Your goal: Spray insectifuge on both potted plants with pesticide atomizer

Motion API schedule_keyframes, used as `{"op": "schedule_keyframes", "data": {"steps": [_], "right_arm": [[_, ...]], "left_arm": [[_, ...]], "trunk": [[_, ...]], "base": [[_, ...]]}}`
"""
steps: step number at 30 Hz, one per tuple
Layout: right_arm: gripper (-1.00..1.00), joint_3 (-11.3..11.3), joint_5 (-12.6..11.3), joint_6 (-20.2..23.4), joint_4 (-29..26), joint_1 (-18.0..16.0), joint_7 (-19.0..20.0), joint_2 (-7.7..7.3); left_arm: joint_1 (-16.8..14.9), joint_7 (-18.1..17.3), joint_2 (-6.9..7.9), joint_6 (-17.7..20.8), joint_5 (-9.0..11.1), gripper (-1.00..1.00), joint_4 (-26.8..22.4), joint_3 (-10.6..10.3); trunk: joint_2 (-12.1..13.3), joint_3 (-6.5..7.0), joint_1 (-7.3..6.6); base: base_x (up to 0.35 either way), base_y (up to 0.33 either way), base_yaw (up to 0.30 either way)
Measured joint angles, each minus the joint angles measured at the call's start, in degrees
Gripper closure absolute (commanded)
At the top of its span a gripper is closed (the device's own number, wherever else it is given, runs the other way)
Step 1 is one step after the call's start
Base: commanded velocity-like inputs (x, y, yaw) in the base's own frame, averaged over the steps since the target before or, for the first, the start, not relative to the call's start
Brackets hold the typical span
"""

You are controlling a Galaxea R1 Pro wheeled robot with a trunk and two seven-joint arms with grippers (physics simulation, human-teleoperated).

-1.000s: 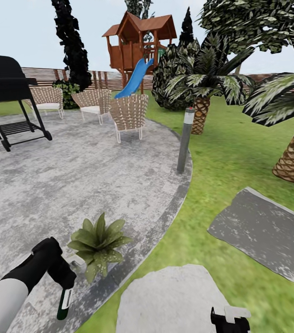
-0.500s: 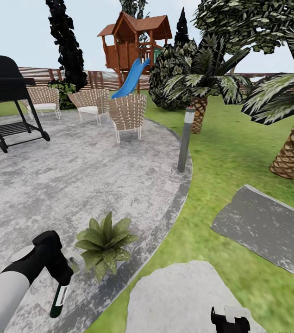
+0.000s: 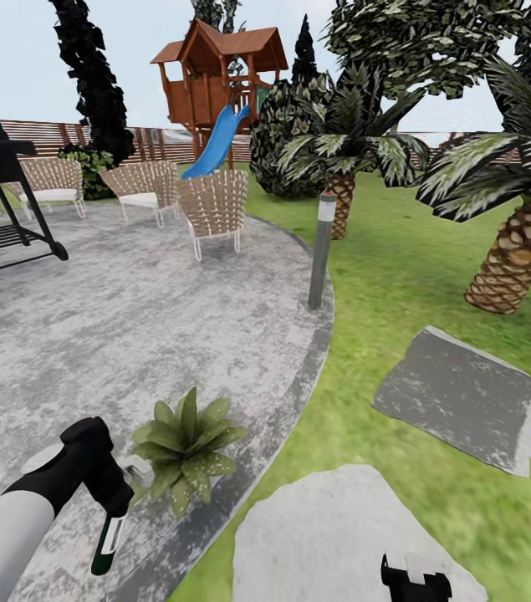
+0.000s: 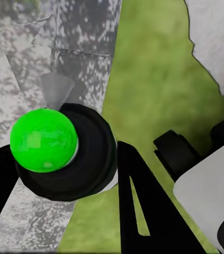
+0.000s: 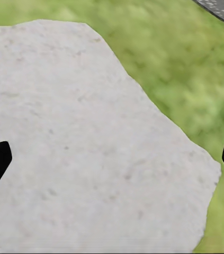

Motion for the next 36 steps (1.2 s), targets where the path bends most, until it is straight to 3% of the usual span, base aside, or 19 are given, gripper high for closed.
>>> {"op": "schedule_keyframes", "data": {"steps": [5, 7, 11, 17, 32, 34, 36], "right_arm": [[-1.00, 0.00, 0.00, 0.00, -0.01, 0.00, 0.04, 0.00], [-1.00, -0.01, 0.00, 0.00, -0.01, 0.01, 0.06, -0.01], [-1.00, 0.00, 0.02, -0.01, -0.02, 0.01, 0.07, -0.01], [-1.00, 0.01, 0.02, -0.01, 0.00, 0.00, 0.00, 0.00], [-1.00, -0.01, 0.03, 0.01, 0.04, 0.01, 0.04, 0.00], [-1.00, 0.00, 0.08, 0.00, 0.08, 0.00, 0.04, -0.03], [-1.00, 0.01, 0.09, -0.01, 0.09, 0.00, 0.04, -0.01]], "left_arm": [[0.08, -1.90, 0.21, -0.50, 0.11, 1.00, 0.69, -0.06], [0.01, -5.31, 0.26, -0.68, -1.13, 1.00, 0.70, -0.07], [-0.01, -7.13, 0.21, -0.74, -4.65, 1.00, 0.32, -0.03], [-0.06, -7.30, 0.21, -0.75, -5.44, 1.00, -0.01, -0.01], [-0.04, -4.45, 0.98, -0.13, -5.55, 1.00, -3.27, -0.01], [0.52, -3.24, 0.86, -0.13, -5.50, 1.00, -3.23, -0.08], [0.75, 0.81, 0.76, -0.14, -5.50, 1.00, -3.19, 0.02]], "trunk": [[0.00, 0.00, -0.01], [0.00, 0.00, -0.02], [0.00, 0.00, -0.03], [0.00, 0.00, -0.03], [0.00, 0.00, -0.03], [0.00, 0.00, -0.04], [0.00, 0.00, -0.03]], "base": [[-0.172, 0.238, -0.065], [-0.109, 0.191, -0.255], [-0.042, 0.095, -0.288], [-0.006, 0.009, -0.198], [-0.126, 0.221, -0.103], [0.082, 0.092, -0.006], [0.015, 0.015, -0.001]]}}
